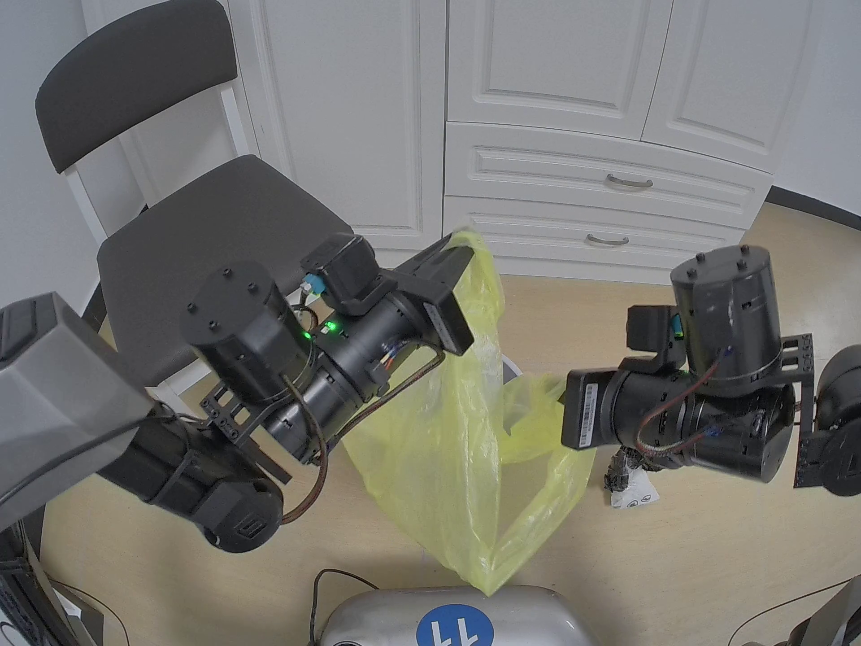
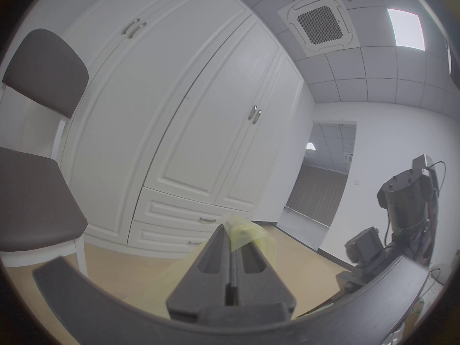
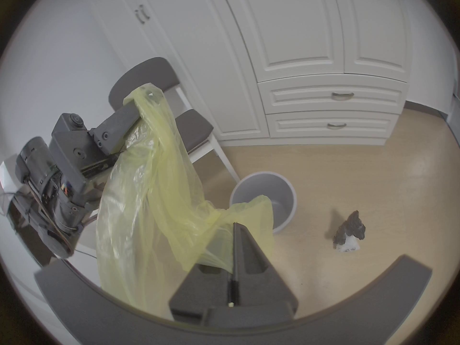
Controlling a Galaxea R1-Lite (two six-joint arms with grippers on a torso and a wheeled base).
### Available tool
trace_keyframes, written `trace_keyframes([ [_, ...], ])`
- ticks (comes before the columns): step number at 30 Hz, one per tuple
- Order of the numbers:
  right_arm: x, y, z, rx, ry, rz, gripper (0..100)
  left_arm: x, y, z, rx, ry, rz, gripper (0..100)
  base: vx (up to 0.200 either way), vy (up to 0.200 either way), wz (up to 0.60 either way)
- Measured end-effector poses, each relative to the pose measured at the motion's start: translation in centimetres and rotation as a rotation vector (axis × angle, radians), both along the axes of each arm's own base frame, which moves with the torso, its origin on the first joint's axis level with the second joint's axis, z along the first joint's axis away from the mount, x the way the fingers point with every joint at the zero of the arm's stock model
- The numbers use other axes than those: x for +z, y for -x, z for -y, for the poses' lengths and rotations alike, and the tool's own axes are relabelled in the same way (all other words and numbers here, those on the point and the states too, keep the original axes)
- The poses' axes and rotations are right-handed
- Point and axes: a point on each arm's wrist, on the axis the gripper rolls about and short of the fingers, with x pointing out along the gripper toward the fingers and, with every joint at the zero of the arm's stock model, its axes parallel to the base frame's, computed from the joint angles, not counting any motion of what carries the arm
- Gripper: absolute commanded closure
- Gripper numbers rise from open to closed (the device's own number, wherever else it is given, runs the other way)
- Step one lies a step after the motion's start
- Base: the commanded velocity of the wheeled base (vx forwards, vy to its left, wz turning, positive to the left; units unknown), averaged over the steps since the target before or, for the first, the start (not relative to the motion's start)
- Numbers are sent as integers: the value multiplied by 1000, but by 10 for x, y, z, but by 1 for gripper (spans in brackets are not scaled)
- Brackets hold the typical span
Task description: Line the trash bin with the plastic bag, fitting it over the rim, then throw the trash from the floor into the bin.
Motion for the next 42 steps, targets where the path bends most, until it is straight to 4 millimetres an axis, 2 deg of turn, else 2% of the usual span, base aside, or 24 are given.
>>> trace_keyframes([
  [7,21,-16,1,-50,-147,92,100,-9,-22,10,30,18,-13,100,0,0,0],
  [10,20,-23,-2,-55,-182,111,100,-14,-28,13,36,17,-20,100,0,0,0],
  [24,-15,-43,-18,-64,-133,46,100,-38,-45,31,28,0,-41,100,0,0,0],
  [35,-29,-58,-24,-45,-178,71,100,-45,-50,31,39,-7,-49,100,0,0,0],
  [42,-54,-70,-22,-29,-153,23,100,-47,-52,29,41,-13,-53,100,0,0,0],
])
